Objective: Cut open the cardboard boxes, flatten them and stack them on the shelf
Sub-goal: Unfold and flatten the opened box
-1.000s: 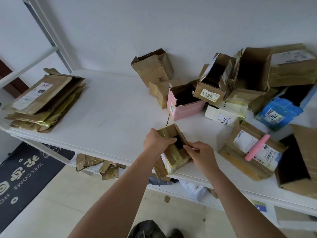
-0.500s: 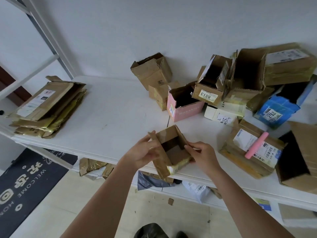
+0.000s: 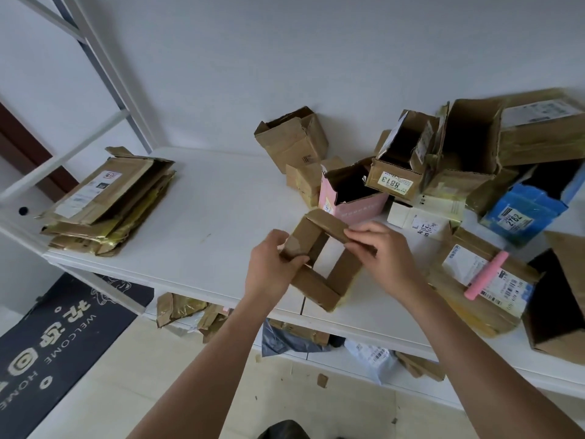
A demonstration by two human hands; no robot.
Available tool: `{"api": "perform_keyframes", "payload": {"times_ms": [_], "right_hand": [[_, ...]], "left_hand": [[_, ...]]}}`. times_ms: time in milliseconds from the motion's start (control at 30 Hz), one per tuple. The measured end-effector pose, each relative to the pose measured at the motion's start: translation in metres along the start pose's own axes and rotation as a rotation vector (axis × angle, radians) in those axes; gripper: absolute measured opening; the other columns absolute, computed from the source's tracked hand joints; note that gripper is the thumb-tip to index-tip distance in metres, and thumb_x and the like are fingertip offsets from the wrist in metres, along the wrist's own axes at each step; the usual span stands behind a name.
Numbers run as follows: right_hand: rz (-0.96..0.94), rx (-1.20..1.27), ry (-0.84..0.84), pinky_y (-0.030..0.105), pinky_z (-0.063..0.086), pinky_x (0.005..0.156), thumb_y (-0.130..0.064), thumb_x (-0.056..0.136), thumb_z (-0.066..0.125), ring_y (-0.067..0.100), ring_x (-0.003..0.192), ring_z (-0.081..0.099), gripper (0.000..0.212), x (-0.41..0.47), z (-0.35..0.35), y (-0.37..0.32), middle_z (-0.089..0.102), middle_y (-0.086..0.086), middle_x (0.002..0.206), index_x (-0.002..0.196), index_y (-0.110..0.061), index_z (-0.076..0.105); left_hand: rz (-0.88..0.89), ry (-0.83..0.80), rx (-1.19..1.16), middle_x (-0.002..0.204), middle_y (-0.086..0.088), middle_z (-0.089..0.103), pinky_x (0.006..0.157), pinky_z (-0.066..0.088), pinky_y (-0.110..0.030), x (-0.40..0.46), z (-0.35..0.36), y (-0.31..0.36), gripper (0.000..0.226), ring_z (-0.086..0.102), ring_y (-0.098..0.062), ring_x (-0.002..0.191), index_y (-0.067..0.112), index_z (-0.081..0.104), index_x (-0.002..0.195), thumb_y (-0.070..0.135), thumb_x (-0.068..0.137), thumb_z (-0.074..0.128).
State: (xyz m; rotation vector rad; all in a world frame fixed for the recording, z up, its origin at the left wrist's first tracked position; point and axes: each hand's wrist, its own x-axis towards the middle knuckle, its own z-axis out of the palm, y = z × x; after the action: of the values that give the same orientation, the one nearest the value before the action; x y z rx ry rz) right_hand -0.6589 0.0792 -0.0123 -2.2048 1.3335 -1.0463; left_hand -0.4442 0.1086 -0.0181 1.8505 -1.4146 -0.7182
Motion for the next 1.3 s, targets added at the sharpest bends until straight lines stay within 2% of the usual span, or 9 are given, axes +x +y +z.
{"api": "perform_keyframes", "payload": {"times_ms": [233,333,500,767,933,1033,1100,1200,1300], "right_hand": [[-0.024,0.023,0.019,0.034,0.056,0.091,-0.01,0.084,0.075,0.018,0.107,0.063,0.031,-0.01,0.001,-0.003,0.069,0.005,0.118,0.114,-0.008,0.072],[0.008,-0.065,0.13,0.009,0.038,0.101,-0.015,0.086,0.074,0.027,0.116,0.053,0.032,-0.02,0.005,-0.003,0.06,0.013,0.129,0.117,-0.011,0.072],[0.243,-0.117,0.23,0.036,0.053,0.083,-0.03,0.084,0.077,0.033,0.112,0.047,0.065,-0.044,0.015,-0.01,0.045,0.021,0.127,0.142,-0.02,0.051],[0.472,-0.094,0.173,0.032,0.048,0.073,-0.034,0.079,0.08,0.025,0.111,0.049,0.091,-0.04,0.032,-0.01,0.046,0.007,0.12,0.151,-0.034,0.024],[0.343,0.161,0.023,0.024,0.034,0.102,-0.02,0.084,0.074,0.0,0.125,0.035,0.089,-0.043,0.024,-0.001,0.038,-0.008,0.145,0.153,-0.037,0.02],[0.366,0.356,-0.167,0.001,0.029,0.095,-0.019,0.087,0.069,-0.031,0.118,0.025,0.09,-0.042,0.01,0.001,0.033,-0.035,0.136,0.147,-0.057,0.013],[0.396,0.369,-0.267,-0.003,0.038,0.082,-0.023,0.086,0.064,-0.025,0.116,0.035,0.079,-0.041,0.0,0.003,0.038,-0.038,0.126,0.141,-0.062,0.023],[0.378,0.291,-0.449,0.017,0.053,0.084,-0.023,0.084,0.057,-0.007,0.105,0.056,0.057,-0.043,-0.004,0.001,0.053,-0.019,0.126,0.136,-0.044,0.046],[0.315,0.213,-0.658,0.019,0.03,0.109,-0.013,0.087,0.054,-0.015,0.125,0.038,0.062,-0.052,0.011,-0.001,0.04,-0.025,0.143,0.14,-0.046,0.047]], "left_hand": [[-0.096,0.154,0.286,0.088,0.006,0.056,0.055,0.041,-0.032,-0.016,0.031,-0.003,0.042,0.053,-0.018,0.07,0.024,0.034,0.094,0.044,0.085,0.07],[-0.076,0.162,0.301,0.085,0.007,0.052,0.049,0.031,-0.026,-0.017,0.038,-0.001,0.042,0.047,-0.011,0.063,0.024,0.032,0.092,0.044,0.085,0.068],[-0.044,0.15,0.306,0.082,0.008,0.05,0.047,0.028,-0.025,-0.019,0.046,0.003,0.043,0.047,-0.012,0.061,0.025,0.031,0.09,0.047,0.084,0.067],[-0.064,0.096,0.265,0.077,0.013,0.048,0.048,0.033,-0.023,-0.025,0.05,0.009,0.042,0.047,-0.003,0.063,0.024,0.037,0.093,0.05,0.081,0.068],[-0.18,-0.034,-0.093,0.086,0.011,0.063,0.057,0.042,-0.018,-0.015,0.032,0.006,0.031,0.06,-0.005,0.077,0.021,0.059,0.1,0.042,0.083,0.073],[-0.353,-0.188,-0.489,0.099,-0.003,0.073,0.083,0.053,-0.027,-0.004,0.015,-0.005,0.024,0.067,-0.017,0.097,0.01,0.067,0.11,0.028,0.094,0.06],[-0.445,-0.328,-0.787,0.103,-0.009,0.074,0.09,0.052,-0.032,0.0,0.003,-0.016,0.023,0.067,-0.023,0.103,0.008,0.07,0.1,0.017,0.096,0.049],[-0.572,-0.387,-1.131,0.114,-0.022,0.069,0.092,0.051,-0.041,0.0,-0.009,-0.04,0.036,0.068,-0.035,0.107,0.003,0.062,0.111,0.007,0.085,0.039],[-0.666,-0.33,-1.334,0.117,-0.027,0.066,0.097,0.05,-0.05,-0.002,-0.014,-0.071,0.051,0.065,-0.042,0.107,-0.004,0.055,0.121,0.012,0.074,0.041]]}}
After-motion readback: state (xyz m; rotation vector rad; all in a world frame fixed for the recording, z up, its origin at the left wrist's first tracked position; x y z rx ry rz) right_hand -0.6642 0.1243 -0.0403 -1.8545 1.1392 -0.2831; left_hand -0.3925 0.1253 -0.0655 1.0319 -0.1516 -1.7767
